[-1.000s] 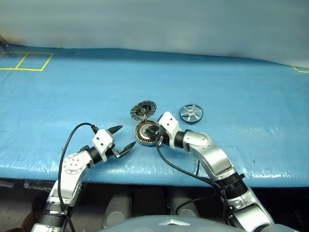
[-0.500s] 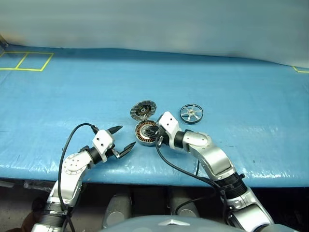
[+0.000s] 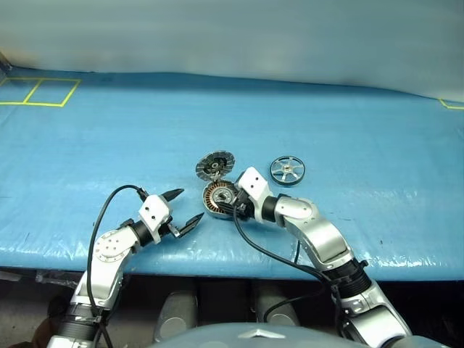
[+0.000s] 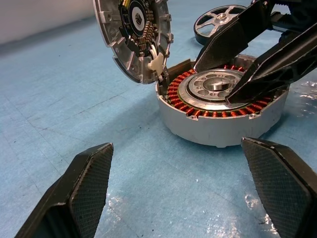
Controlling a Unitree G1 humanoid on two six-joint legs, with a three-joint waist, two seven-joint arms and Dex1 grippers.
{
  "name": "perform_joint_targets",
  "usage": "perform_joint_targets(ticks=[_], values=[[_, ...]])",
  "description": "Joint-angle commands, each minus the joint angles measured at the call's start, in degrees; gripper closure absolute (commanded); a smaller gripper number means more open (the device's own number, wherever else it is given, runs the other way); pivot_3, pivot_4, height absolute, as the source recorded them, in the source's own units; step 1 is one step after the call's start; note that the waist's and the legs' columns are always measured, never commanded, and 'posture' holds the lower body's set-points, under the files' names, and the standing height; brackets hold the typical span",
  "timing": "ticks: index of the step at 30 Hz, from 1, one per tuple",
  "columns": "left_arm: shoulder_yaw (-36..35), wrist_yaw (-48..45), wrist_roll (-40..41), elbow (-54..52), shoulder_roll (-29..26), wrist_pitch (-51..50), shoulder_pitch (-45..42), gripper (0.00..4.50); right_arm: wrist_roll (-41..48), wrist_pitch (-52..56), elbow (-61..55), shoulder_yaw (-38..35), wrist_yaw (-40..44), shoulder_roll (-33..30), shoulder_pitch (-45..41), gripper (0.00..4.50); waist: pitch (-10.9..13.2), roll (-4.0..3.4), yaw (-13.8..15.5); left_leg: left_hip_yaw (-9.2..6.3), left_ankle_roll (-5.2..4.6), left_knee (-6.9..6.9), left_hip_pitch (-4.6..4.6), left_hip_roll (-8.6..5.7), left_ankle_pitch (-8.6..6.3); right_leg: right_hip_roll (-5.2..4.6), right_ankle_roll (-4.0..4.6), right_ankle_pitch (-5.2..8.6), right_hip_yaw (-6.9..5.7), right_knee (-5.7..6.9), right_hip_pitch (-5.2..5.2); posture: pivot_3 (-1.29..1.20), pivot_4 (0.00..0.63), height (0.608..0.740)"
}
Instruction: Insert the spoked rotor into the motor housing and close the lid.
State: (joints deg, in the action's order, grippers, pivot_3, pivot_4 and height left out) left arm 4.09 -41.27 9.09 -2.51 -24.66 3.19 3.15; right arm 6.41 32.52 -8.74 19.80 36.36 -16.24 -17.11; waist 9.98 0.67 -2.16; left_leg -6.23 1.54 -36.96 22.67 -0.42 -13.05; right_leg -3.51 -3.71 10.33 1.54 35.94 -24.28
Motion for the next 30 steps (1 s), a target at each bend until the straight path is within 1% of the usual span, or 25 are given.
perform_joint_targets(ticks=[1, 6, 7, 10, 16, 30], values=[[0.0, 0.2, -0.2, 0.0, 0.1, 1.3, 0.0, 0.00, 1.5, -1.1, -1.8, -0.9, 0.7, 0.6, -0.4, 1.55, 0.0, 0.00, 0.0, 0.00, 0.00, 0.00, 0.00, 0.00, 0.00, 0.00, 0.00, 0.00, 0.00, 0.00, 0.00, 0.00, 0.150, 0.740], [0.1, 0.3, -0.5, 0.1, 0.1, 1.4, -0.1, 0.00, 3.5, -0.8, -2.2, -2.2, 0.8, 1.9, -0.6, 1.55, 0.0, 0.00, 0.0, 0.00, 0.00, 0.00, 0.00, 0.00, 0.00, 0.00, 0.00, 0.00, 0.00, 0.00, 0.00, 0.00, 0.150, 0.740], [0.1, 0.4, -0.5, 0.2, 0.1, 1.4, -0.1, 0.00, 3.9, -0.7, -2.1, -2.6, 0.5, 2.2, -0.6, 1.72, 0.0, 0.00, 0.0, 0.00, 0.00, -0.01, 0.00, 0.00, 0.00, 0.00, 0.00, 0.00, 0.00, 0.00, 0.00, 0.00, 0.150, 0.740], [0.1, 0.4, -0.5, 0.3, 0.1, 1.5, -0.1, 0.00, 4.2, -0.7, -1.4, -3.2, -0.1, 2.7, -0.8, 2.40, 0.0, 0.00, 0.0, 0.00, 0.00, -0.01, 0.00, 0.00, 0.00, 0.00, 0.00, 0.00, 0.00, 0.00, 0.00, 0.00, 0.150, 0.740], [0.2, 0.6, -0.8, 0.6, 0.2, 1.7, -0.2, 0.00, 2.4, -0.2, 0.5, -2.9, -1.9, 2.5, -1.2, 4.45, 0.0, 0.00, 0.0, 0.00, 0.00, 0.00, 0.00, 0.00, 0.00, 0.00, 0.00, 0.00, 0.00, 0.00, 0.00, 0.00, 0.150, 0.740], [0.2, 0.6, -1.1, 1.0, 0.3, 1.8, -0.5, 0.00, 3.3, 0.4, -1.2, -3.1, -1.7, 2.8, -1.0, 4.48, 0.0, 0.00, 0.0, 0.00, 0.00, 0.00, 0.00, 0.00, 0.00, 0.00, 0.00, 0.00, 0.00, 0.01, 0.00, 0.00, 0.150, 0.740]])
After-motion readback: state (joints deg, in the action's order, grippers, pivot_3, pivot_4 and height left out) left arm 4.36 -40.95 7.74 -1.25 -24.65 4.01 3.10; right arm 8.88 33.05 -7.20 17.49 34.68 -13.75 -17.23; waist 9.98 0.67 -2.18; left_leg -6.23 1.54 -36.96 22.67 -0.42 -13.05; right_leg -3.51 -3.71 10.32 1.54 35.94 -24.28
